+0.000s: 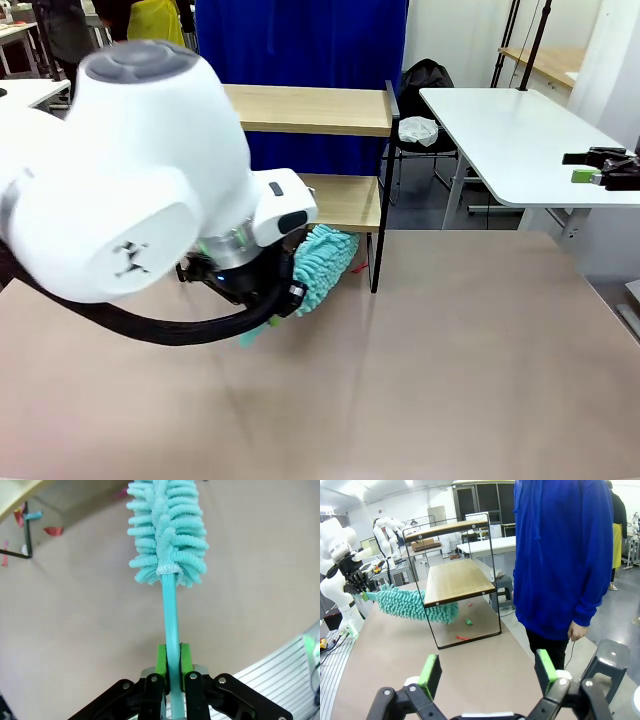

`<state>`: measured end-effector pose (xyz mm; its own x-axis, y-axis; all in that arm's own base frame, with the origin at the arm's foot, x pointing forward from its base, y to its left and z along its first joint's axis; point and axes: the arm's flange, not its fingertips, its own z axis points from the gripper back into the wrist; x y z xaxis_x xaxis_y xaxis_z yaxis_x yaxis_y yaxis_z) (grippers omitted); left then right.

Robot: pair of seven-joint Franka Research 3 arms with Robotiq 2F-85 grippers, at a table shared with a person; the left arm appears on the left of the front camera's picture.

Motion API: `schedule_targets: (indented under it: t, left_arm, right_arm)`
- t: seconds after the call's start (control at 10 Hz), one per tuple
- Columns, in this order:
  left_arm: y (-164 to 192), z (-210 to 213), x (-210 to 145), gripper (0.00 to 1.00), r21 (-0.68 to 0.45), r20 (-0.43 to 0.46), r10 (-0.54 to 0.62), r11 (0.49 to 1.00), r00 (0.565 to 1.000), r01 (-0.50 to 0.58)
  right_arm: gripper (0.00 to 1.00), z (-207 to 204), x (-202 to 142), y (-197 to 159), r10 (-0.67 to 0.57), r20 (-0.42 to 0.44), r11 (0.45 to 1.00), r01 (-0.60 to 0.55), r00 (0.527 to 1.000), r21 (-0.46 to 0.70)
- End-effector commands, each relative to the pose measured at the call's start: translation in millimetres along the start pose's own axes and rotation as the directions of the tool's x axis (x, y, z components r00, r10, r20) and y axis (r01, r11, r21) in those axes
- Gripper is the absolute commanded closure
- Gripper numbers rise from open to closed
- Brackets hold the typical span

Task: Clean the shelf.
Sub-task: Clean the specific section of the Shelf indicated by the human with the Duster.

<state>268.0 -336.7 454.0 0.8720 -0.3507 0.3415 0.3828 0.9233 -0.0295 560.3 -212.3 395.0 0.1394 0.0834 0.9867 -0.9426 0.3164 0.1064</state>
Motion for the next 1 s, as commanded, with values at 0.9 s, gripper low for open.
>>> schedule_targets:
  t: [0.9]
  left_arm:
    - [-69.6,-102.1,77.5,0.87,-0.121,0.103,0.35,0.934,0.931,-0.337]
  right_arm:
    - [0.0,-0.9,2.6,1.0,0.004,0.002,1.0,-0.004,1.0,0.0]
